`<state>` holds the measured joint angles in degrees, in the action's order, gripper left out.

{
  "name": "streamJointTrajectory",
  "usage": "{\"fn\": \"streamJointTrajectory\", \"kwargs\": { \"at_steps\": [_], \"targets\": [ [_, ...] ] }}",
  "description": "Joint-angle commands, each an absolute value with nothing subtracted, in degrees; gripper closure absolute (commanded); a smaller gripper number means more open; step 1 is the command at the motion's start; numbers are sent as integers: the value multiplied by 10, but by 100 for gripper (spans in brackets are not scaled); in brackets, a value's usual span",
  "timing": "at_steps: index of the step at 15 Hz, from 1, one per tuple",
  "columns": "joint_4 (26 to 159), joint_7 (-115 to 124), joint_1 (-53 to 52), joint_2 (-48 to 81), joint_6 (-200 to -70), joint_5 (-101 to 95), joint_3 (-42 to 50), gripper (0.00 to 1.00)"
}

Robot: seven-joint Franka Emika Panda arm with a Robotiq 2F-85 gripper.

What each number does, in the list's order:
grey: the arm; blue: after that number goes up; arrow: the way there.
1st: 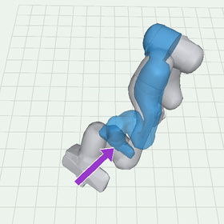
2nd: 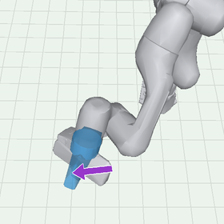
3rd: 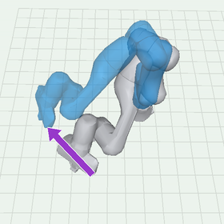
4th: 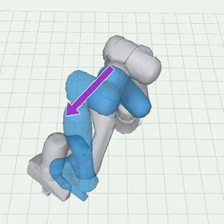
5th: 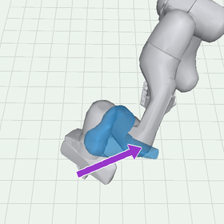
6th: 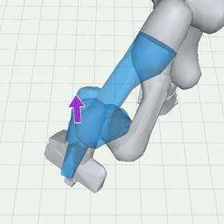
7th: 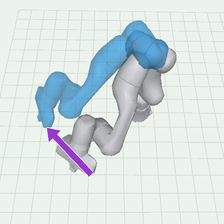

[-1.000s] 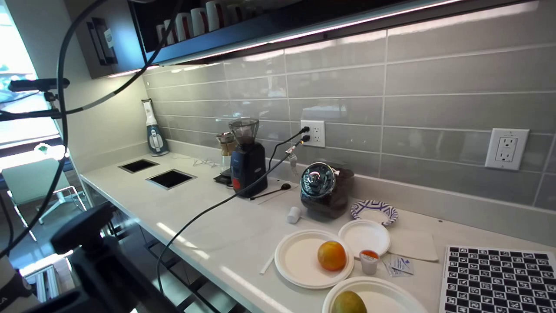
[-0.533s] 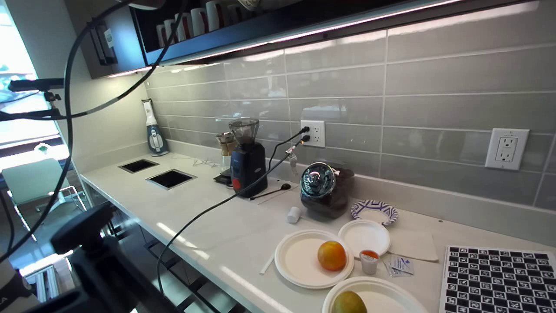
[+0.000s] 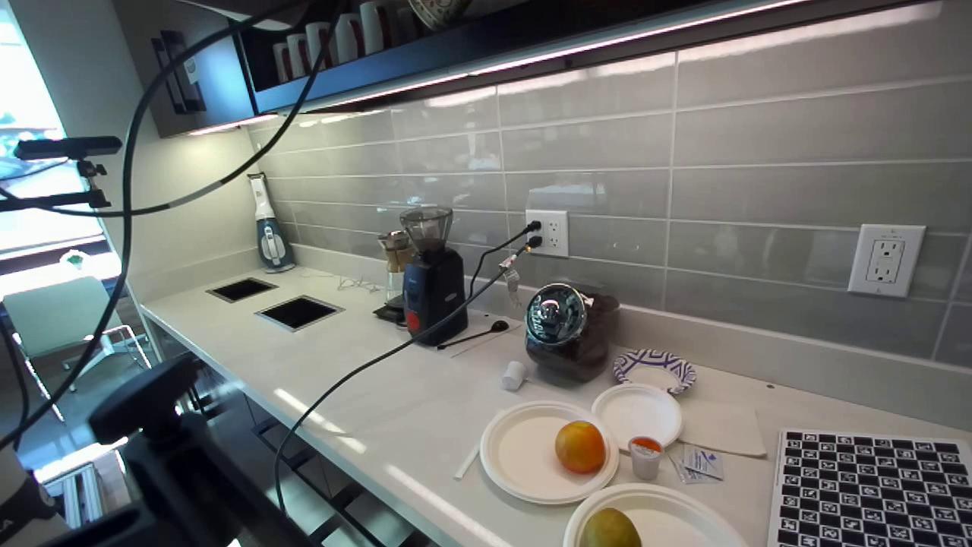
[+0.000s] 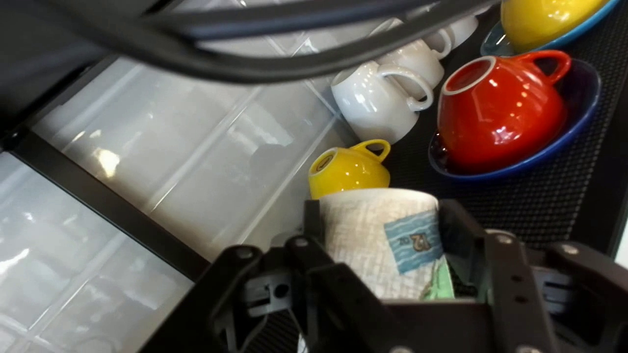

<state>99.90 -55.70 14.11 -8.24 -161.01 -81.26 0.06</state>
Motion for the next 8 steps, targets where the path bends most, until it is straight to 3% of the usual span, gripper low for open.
{"fn": "streamJointTrajectory", "kwargs": {
  "at_steps": [1,8],
  "targets": [
    [965,-521,142,-63,-1599,-882,-12,64],
    [945,-446,140,-52,-1588,-995,-25,64]
  ]
}}
